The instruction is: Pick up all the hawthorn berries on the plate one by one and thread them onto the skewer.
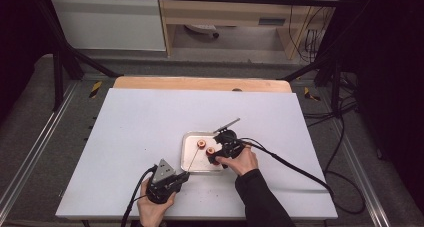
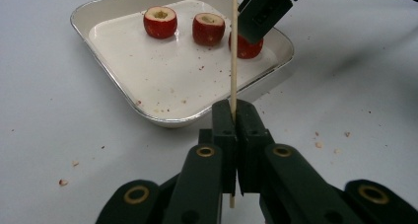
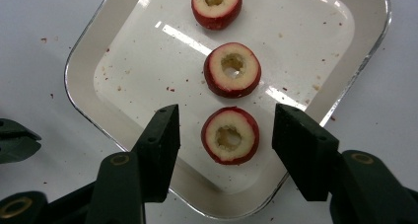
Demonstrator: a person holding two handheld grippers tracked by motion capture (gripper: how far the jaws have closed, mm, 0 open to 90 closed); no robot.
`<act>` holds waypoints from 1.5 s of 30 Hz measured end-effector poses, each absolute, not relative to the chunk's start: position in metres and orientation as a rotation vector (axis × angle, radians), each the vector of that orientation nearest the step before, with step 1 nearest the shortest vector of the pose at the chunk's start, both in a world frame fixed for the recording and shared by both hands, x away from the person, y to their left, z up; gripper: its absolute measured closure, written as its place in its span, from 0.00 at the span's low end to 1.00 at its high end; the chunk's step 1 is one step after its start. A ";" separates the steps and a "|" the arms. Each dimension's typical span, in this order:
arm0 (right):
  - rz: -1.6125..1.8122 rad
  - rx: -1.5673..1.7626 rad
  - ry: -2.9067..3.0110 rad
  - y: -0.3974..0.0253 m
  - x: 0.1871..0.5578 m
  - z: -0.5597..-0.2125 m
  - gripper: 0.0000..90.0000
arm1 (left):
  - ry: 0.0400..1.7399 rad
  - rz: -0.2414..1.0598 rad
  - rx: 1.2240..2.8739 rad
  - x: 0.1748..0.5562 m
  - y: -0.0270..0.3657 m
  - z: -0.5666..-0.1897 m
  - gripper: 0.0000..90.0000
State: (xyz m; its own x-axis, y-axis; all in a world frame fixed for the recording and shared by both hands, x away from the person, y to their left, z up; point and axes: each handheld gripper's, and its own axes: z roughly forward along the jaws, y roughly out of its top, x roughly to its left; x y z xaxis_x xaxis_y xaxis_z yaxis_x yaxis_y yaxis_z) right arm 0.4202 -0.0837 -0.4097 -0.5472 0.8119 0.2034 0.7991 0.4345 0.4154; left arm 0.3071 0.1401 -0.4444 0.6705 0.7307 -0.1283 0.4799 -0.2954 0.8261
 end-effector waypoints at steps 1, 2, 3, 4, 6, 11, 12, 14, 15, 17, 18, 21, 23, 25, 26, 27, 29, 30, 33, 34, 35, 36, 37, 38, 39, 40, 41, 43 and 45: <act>0.735 1.482 2.641 -0.083 0.421 -0.411 0.51 | 0.943 0.339 1.957 0.307 0.140 -0.445 0.98; 0.735 1.482 2.641 -0.083 0.421 -0.411 0.51 | 0.943 0.338 1.957 0.307 0.140 -0.445 0.98; 0.721 1.497 2.646 -0.082 0.421 -0.413 0.53 | 0.942 0.338 1.958 0.307 0.140 -0.445 0.98; 0.715 1.498 2.650 -0.082 0.422 -0.414 0.53 | 0.943 0.336 1.958 0.307 0.140 -0.445 0.98; 0.711 1.497 2.654 -0.082 0.423 -0.415 0.54 | 0.944 0.336 1.957 0.307 0.140 -0.445 0.98; 0.680 1.509 2.662 -0.081 0.425 -0.420 0.60 | 0.944 0.332 1.960 0.307 0.140 -0.446 0.98; 0.680 1.509 2.662 -0.081 0.425 -0.420 0.60 | 0.943 0.332 1.961 0.307 0.140 -0.446 0.98; 0.668 1.532 2.662 -0.080 0.425 -0.421 0.63 | 0.943 0.332 1.962 0.307 0.140 -0.447 0.98; 0.669 1.532 2.663 -0.081 0.426 -0.421 0.65 | 0.944 0.332 1.961 0.307 0.140 -0.447 0.98; 0.670 1.535 2.662 -0.081 0.426 -0.421 0.66 | 0.944 0.330 1.960 0.307 0.140 -0.447 0.98; 0.673 1.540 2.666 -0.081 0.426 -0.421 0.66 | 0.943 0.330 1.960 0.307 0.140 -0.447 0.98; 0.681 1.543 2.668 -0.081 0.426 -0.421 0.66 | 0.942 0.332 1.957 0.307 0.140 -0.446 0.98; 0.727 1.542 2.662 -0.082 0.424 -0.417 0.66 | 0.943 0.332 1.951 0.306 0.140 -0.446 0.98; 0.764 1.547 2.651 -0.085 0.422 -0.411 0.66 | 0.941 0.333 1.948 0.306 0.141 -0.445 0.98; 0.794 1.553 2.640 -0.087 0.421 -0.407 0.66 | 0.942 0.337 1.944 0.305 0.141 -0.445 0.98; 0.828 1.556 2.626 -0.089 0.420 -0.403 0.66 | 0.941 0.337 1.941 0.305 0.141 -0.445 0.98; 0.868 1.565 2.610 -0.092 0.419 -0.398 0.66 | 0.940 0.340 1.933 0.304 0.140 -0.444 0.98; 0.967 1.575 2.571 -0.098 0.417 -0.390 0.66 | 0.939 0.342 1.927 0.303 0.139 -0.444 0.98; 1.108 1.574 2.503 -0.109 0.413 -0.380 0.66 | 0.942 0.335 1.912 0.302 0.136 -0.444 0.98; 1.108 1.574 2.503 -0.109 0.413 -0.380 0.66 | 0.942 0.332 1.907 0.302 0.135 -0.444 0.98; 1.191 1.572 2.457 -0.115 0.412 -0.376 0.66 | 0.944 0.325 1.900 0.301 0.133 -0.444 0.98; 1.235 1.580 2.432 -0.117 0.411 -0.375 0.66 | 0.945 0.323 1.894 0.300 0.132 -0.444 0.98; 1.235 1.580 2.432 -0.117 0.411 -0.375 0.66 | 0.947 0.326 1.883 0.300 0.131 -0.444 0.98; 1.320 1.590 2.385 -0.122 0.409 -0.373 0.66 | 0.952 0.328 1.876 0.299 0.129 -0.443 0.98; 1.320 1.590 2.385 -0.122 0.409 -0.373 0.66 | 0.955 0.323 1.868 0.298 0.128 -0.443 0.98; 1.385 1.579 2.336 -0.126 0.407 -0.373 0.66 | 0.956 0.320 1.859 0.296 0.124 -0.443 0.98; 1.424 1.584 2.309 -0.127 0.407 -0.374 0.66 | 0.958 0.316 1.856 0.295 0.122 -0.443 0.98; 1.506 1.588 2.253 -0.130 0.406 -0.376 0.66 | 0.962 0.310 1.852 0.294 0.116 -0.444 0.98; 1.543 1.590 2.224 -0.131 0.406 -0.377 0.66 | 0.970 0.300 1.848 0.294 0.114 -0.444 0.98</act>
